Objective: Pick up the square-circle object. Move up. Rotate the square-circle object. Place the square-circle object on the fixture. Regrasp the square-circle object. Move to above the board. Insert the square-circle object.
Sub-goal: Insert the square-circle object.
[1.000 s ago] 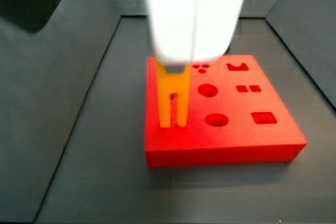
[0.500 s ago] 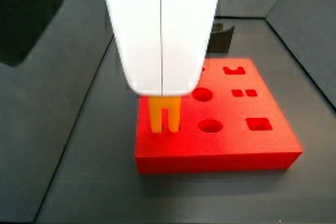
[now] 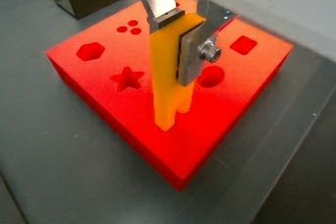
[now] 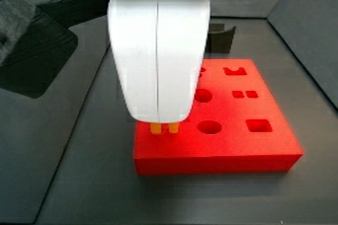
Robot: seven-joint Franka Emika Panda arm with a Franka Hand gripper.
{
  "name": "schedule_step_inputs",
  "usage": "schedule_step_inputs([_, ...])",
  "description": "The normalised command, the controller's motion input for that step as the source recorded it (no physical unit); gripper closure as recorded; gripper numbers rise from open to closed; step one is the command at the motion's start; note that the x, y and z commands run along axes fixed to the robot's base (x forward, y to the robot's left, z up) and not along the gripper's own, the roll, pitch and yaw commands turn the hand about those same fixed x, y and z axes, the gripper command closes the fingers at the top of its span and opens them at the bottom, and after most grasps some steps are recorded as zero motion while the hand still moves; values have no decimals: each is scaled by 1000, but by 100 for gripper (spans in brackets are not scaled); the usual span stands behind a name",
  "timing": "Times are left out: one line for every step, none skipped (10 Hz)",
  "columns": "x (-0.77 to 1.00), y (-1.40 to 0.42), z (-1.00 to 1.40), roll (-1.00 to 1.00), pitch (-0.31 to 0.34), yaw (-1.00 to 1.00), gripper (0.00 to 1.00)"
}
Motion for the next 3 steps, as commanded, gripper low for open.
schedule_step_inputs([0, -126, -129, 86, -116, 3, 100])
schedule_step_inputs([0, 0, 0, 6, 0, 0, 100])
schedule_step_inputs([0, 0, 0, 0, 0, 0, 100])
